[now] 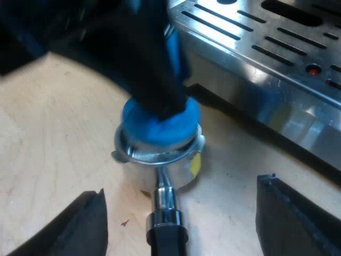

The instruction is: Grind coffee beans and then tamp

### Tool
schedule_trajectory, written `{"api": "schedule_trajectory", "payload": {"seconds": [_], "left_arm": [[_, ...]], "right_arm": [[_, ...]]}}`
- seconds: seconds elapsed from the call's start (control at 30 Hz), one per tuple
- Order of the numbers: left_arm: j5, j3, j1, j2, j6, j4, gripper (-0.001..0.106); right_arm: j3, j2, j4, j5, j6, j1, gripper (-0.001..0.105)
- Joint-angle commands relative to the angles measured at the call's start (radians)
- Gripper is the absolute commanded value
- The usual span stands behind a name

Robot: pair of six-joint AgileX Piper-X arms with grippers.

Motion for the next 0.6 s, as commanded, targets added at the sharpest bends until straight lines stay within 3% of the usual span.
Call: {"api": "schedule_trajectory", "payload": {"seconds": [0.03,0.23,0.6], "left_arm": [[-0.01,-0.055,-0.006,-0.002,-0.001,0.042,0.0],[-0.012,-0.139,-0.006,-0.011,0.002,0.103,0.0],[-0.049,-0.142,-0.006,-0.186,-0.019,0.159,0.0]], "right_arm": [[-0.004,-0.001,-0.012,-0.015,-0.003,-0.005,0.06],[-0.004,-0.001,-0.018,-0.014,-0.003,-0.005,0.06],[-0.004,-0.001,-0.095,-0.017,-0.023,-0.003,0.06]]}}
